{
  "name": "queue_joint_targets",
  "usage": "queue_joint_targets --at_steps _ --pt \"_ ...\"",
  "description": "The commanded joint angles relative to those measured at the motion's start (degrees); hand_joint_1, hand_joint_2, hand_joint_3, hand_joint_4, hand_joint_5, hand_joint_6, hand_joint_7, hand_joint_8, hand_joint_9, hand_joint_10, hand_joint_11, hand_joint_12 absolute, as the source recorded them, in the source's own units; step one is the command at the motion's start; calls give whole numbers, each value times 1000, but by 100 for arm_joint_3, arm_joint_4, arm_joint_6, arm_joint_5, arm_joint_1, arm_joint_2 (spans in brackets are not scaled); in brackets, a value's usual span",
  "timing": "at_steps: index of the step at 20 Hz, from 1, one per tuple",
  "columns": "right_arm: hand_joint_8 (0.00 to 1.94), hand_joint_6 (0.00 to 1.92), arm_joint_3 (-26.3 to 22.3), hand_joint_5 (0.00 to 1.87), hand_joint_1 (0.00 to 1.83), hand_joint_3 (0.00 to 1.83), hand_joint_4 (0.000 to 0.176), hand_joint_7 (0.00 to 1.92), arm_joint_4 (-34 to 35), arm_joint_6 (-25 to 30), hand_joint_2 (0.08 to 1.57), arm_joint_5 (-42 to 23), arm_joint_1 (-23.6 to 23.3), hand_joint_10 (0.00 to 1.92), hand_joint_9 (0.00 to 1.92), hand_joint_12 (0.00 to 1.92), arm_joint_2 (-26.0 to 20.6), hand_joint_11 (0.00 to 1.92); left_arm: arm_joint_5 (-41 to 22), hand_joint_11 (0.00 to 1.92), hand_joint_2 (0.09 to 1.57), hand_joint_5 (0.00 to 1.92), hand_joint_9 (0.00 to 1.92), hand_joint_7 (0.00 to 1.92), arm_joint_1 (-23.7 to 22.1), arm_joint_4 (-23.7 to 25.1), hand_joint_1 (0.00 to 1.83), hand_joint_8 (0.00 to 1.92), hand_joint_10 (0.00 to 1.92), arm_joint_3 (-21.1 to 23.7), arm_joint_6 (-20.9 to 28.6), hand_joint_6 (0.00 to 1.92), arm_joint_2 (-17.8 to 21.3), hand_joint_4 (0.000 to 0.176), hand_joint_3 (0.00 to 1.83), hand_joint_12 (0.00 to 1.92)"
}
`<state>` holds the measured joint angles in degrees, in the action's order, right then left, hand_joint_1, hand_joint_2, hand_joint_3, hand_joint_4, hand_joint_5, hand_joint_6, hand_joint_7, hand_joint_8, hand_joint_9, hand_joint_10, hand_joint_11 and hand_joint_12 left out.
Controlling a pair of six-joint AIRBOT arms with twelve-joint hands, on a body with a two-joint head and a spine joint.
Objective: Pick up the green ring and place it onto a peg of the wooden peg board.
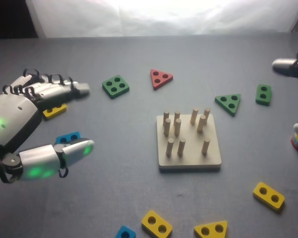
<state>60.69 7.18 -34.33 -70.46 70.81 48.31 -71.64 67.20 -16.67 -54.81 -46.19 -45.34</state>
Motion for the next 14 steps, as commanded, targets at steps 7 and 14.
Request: queue_joint_targets --at_steps 7,14 --pt "0 0 375 386 725 2 56 503 121 -80 1037 574 -249 2 562 762 262 272 -723 0 1062 576 297 381 -73 82 489 1 8 22 60 2 -55 0 0 672" --pt "0 0 637 402 812 0 97 566 29 -596 972 1755 -513 6 698 898 454 352 -763 0 1074 473 275 381 -71 105 475 1 1 25 123 1 -43 3 2 634"
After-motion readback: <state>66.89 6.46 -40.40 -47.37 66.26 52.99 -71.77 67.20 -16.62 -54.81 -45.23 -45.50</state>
